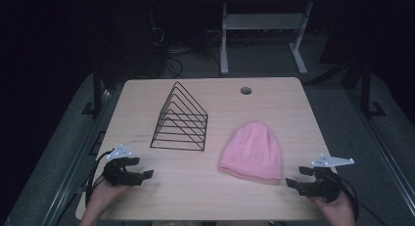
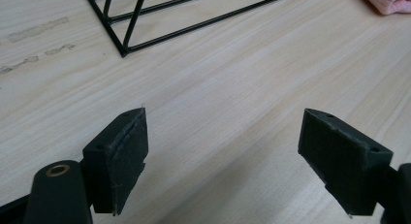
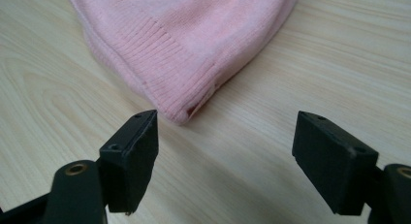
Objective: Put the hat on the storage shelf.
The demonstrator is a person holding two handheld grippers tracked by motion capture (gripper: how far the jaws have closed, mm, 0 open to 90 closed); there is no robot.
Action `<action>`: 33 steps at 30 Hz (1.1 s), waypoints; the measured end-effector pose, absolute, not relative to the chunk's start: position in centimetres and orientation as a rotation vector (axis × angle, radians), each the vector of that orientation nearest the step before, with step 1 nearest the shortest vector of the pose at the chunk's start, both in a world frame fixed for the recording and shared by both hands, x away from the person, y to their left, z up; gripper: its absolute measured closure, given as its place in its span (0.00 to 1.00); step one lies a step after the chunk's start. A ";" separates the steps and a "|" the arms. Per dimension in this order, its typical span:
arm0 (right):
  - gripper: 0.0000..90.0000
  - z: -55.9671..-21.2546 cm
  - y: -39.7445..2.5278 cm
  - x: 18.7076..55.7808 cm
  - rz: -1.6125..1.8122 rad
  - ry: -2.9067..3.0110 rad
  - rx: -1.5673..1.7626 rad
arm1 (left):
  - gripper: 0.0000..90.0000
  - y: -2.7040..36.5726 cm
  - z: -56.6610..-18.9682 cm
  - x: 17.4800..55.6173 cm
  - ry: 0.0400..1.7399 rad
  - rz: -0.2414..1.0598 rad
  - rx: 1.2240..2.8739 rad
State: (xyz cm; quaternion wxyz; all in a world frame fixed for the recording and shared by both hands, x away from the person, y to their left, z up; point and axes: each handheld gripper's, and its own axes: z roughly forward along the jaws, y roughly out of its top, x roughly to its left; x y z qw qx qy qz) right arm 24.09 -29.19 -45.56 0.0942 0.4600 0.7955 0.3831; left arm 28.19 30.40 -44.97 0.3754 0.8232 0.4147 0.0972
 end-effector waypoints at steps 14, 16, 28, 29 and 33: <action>0.24 -44.5 -27.7 25.3 1.170 2.413 1.313 | 0.20 30.6 -44.9 27.8 1.071 0.271 2.093; 0.24 -44.0 -27.4 25.9 1.173 2.426 1.296 | 0.20 30.6 -44.9 27.9 1.076 0.269 2.085; 0.22 -42.9 -25.7 28.4 1.129 2.519 1.276 | 0.20 30.6 -44.8 27.9 1.070 0.270 2.087; 0.22 -42.9 -25.7 28.4 1.129 2.519 1.276 | 0.20 30.6 -44.8 27.9 1.070 0.270 2.087; 0.22 -42.4 -25.4 29.1 1.127 2.538 1.265 | 0.20 30.8 -44.8 27.9 1.070 0.274 2.082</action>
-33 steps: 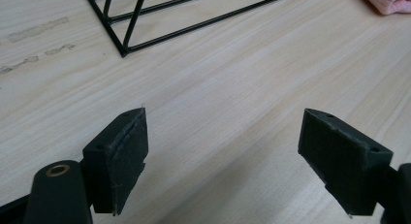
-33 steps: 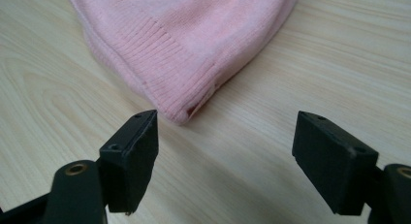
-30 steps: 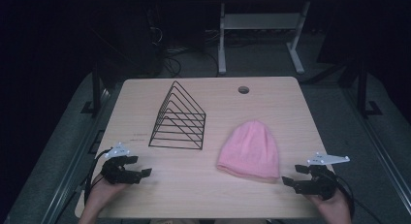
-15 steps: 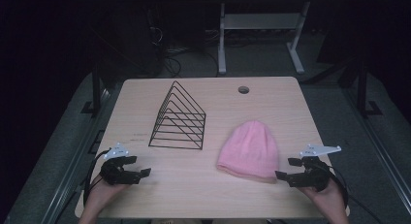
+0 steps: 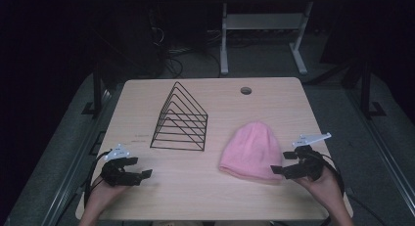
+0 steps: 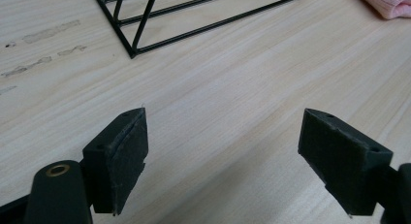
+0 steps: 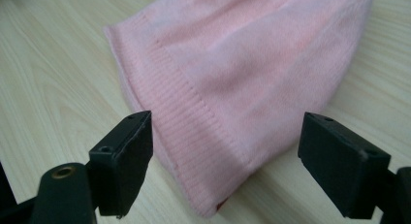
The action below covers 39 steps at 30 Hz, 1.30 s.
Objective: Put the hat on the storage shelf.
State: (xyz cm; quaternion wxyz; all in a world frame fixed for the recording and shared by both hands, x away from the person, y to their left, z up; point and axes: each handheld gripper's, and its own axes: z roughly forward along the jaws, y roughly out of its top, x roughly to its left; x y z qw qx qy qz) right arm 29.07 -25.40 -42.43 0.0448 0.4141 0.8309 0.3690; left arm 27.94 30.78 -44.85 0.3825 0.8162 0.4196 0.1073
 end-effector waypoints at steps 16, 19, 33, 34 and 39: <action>0.23 -40.2 -23.8 33.5 1.114 2.621 1.223 | 0.20 31.4 -44.7 28.0 1.091 0.276 2.062; 0.23 -40.1 -23.5 34.1 1.101 2.631 1.228 | 0.20 31.5 -44.7 28.0 1.088 0.279 2.065; 0.24 -40.1 -23.3 37.9 1.064 2.658 1.255 | 0.20 31.7 -44.7 28.0 1.091 0.275 2.060; 0.24 -40.1 -23.5 38.4 1.060 2.666 1.263 | 0.20 31.7 -44.7 28.0 1.091 0.274 2.061; 0.24 -40.4 -23.5 39.6 1.043 2.672 1.276 | 0.20 31.7 -44.7 28.1 1.093 0.272 2.061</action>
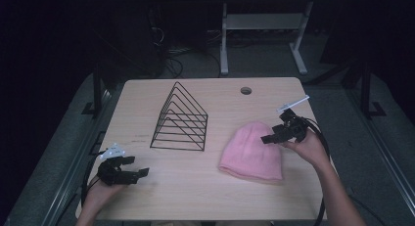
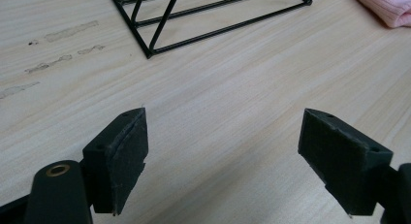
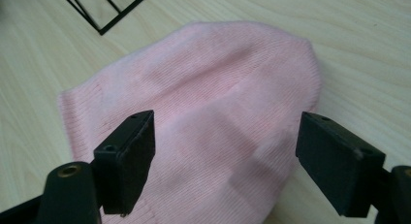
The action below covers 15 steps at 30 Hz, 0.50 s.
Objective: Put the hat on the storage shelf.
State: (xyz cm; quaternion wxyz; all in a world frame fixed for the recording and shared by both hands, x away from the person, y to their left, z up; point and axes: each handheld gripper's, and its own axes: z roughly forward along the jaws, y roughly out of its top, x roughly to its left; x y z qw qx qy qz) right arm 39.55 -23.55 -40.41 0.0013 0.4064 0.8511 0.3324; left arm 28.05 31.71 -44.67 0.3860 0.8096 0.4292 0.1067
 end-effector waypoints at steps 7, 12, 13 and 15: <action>0.24 -41.0 -23.3 41.2 1.007 2.695 1.325 | 0.20 31.7 -44.8 28.0 1.098 0.270 2.053; 0.25 -41.7 -23.2 42.5 0.984 2.707 1.350 | 0.20 31.6 -44.8 28.0 1.085 0.277 2.076; 0.25 -42.0 -23.1 43.0 0.960 2.719 1.354 | 0.20 31.5 -44.8 28.0 1.085 0.274 2.076; 0.25 -42.1 -23.1 43.3 0.956 2.720 1.366 | 0.20 31.5 -44.8 28.0 1.086 0.273 2.077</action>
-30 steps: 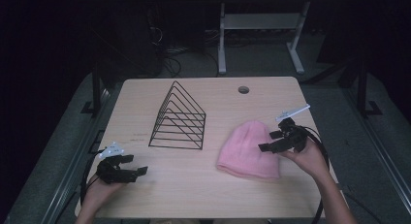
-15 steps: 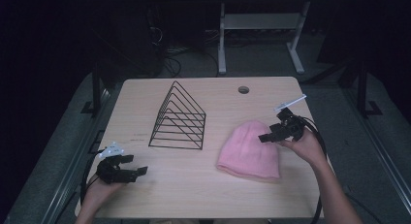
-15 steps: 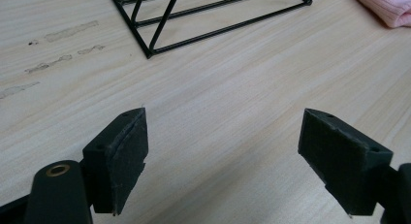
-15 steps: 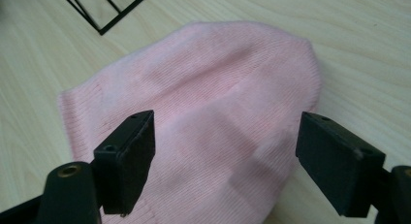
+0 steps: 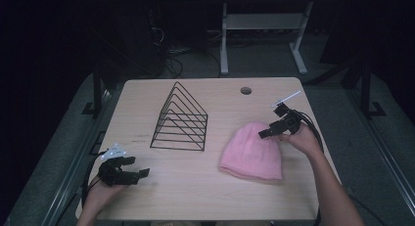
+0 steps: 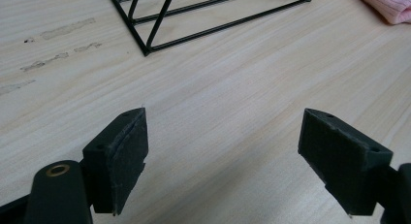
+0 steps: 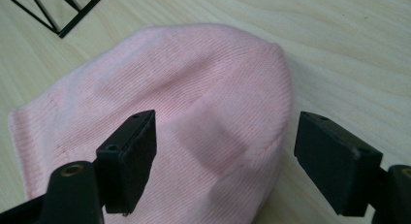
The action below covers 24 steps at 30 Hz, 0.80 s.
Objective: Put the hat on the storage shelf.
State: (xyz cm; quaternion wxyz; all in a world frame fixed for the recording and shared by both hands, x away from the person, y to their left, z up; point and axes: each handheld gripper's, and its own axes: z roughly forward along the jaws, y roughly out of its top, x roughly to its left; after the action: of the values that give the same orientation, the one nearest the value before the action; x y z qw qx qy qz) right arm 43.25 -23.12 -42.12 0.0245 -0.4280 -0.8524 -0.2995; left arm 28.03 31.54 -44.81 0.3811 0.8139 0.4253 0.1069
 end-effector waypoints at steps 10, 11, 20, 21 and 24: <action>0.32 -43.7 -23.0 45.2 -0.878 -2.581 -1.371 | 0.20 31.6 -44.9 28.0 1.101 0.268 2.065; 0.33 -43.9 -23.1 45.3 -0.872 -2.581 -1.372 | 0.20 31.7 -44.9 28.0 1.101 0.271 2.064; 0.49 -44.8 -22.8 45.9 -0.846 -2.561 -1.375 | 0.20 31.8 -45.0 28.2 1.095 0.278 2.080; 0.51 -45.0 -22.7 45.9 -0.835 -2.558 -1.375 | 0.20 31.8 -45.0 28.2 1.099 0.276 2.078; 0.57 -45.2 -22.7 45.9 -0.838 -2.550 -1.365 | 0.20 31.9 -45.1 28.2 1.105 0.276 2.074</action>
State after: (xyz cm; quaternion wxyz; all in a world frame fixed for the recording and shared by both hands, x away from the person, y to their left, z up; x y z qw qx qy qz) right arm 45.93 -22.69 -45.19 0.0651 -0.4524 -0.8449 -0.2777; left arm 28.23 31.91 -45.06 0.3782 0.8114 0.4323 0.1080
